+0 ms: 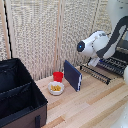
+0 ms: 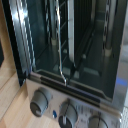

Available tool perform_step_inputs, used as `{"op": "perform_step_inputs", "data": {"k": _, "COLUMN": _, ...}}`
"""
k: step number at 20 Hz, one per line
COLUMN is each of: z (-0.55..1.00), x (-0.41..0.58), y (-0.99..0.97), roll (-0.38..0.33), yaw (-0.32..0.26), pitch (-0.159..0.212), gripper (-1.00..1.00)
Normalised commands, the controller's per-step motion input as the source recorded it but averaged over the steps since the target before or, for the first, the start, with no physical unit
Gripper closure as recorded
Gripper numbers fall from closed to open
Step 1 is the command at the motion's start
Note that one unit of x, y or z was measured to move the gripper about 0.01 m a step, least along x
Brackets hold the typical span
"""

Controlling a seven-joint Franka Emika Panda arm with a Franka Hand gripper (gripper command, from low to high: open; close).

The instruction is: With care, position your gripper close to the oven tray handle. Make sure to grip the handle tightly. Delicately and attentively pull the tray out from the oven.

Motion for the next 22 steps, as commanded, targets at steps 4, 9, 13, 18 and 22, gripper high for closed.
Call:
{"op": "perform_step_inputs", "data": {"k": 4, "z": -0.13, "x": 0.070, "y": -0.59, "roll": -0.060, "yaw": 0.203, "pitch": 0.061, "gripper": -1.00}}
{"op": "perform_step_inputs", "data": {"k": 9, "z": -0.03, "x": 0.004, "y": -0.57, "roll": -0.058, "yaw": 0.170, "pitch": 0.042, "gripper": -1.00}}
{"op": "perform_step_inputs", "data": {"k": 13, "z": 0.00, "x": 0.085, "y": -0.53, "roll": -0.011, "yaw": 0.102, "pitch": 0.076, "gripper": -1.00}}
{"op": "perform_step_inputs", "data": {"k": 18, "z": 0.00, "x": 0.142, "y": -0.51, "roll": 0.005, "yaw": 0.062, "pitch": 0.099, "gripper": -1.00}}
{"op": "perform_step_inputs", "data": {"k": 22, "z": 0.00, "x": 0.181, "y": -0.39, "roll": 0.036, "yaw": 0.009, "pitch": 0.085, "gripper": 1.00}}
